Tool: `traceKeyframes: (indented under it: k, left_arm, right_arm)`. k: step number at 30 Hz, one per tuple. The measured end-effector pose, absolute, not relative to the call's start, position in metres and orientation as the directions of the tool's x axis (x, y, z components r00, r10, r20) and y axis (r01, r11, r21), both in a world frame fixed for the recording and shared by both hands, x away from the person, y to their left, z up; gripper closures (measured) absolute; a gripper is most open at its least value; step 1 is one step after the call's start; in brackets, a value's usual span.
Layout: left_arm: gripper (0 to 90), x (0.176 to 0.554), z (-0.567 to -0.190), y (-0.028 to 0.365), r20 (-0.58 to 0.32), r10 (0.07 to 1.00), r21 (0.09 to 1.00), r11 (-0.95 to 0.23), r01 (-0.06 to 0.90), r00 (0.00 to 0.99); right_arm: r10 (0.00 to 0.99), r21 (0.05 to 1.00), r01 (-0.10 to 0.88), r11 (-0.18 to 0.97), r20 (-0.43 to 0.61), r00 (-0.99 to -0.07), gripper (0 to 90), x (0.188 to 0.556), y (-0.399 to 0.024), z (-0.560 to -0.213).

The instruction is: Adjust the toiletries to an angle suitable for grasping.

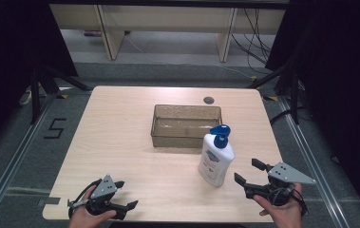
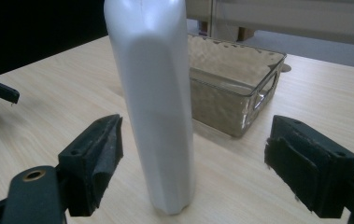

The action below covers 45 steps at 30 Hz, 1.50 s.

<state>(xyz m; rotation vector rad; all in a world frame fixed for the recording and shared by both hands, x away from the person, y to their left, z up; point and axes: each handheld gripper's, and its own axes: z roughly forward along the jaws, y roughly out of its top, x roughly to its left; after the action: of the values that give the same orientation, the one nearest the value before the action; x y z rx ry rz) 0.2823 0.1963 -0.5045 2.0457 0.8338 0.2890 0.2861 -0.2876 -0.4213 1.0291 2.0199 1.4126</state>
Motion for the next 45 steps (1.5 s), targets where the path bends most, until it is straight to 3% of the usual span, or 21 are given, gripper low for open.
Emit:
traceKeyframes:
  k: [29, 45]
  left_arm:
    - [15.3, 0.282, -0.505, 0.197, -0.108, 0.662, 0.808, -0.376, 0.453, 0.742]
    - [15.3, 0.283, -0.504, 0.199, -0.084, 0.656, 0.805, -0.399, 0.439, 0.75]
  right_arm:
    - [0.746, 0.952, 0.254, 0.171, 0.043, -0.665, 15.6, 0.29, -0.265, -0.387]
    - [0.74, 0.963, 0.197, 0.186, -0.005, -0.673, 21.1, 0.305, -0.253, -0.371]
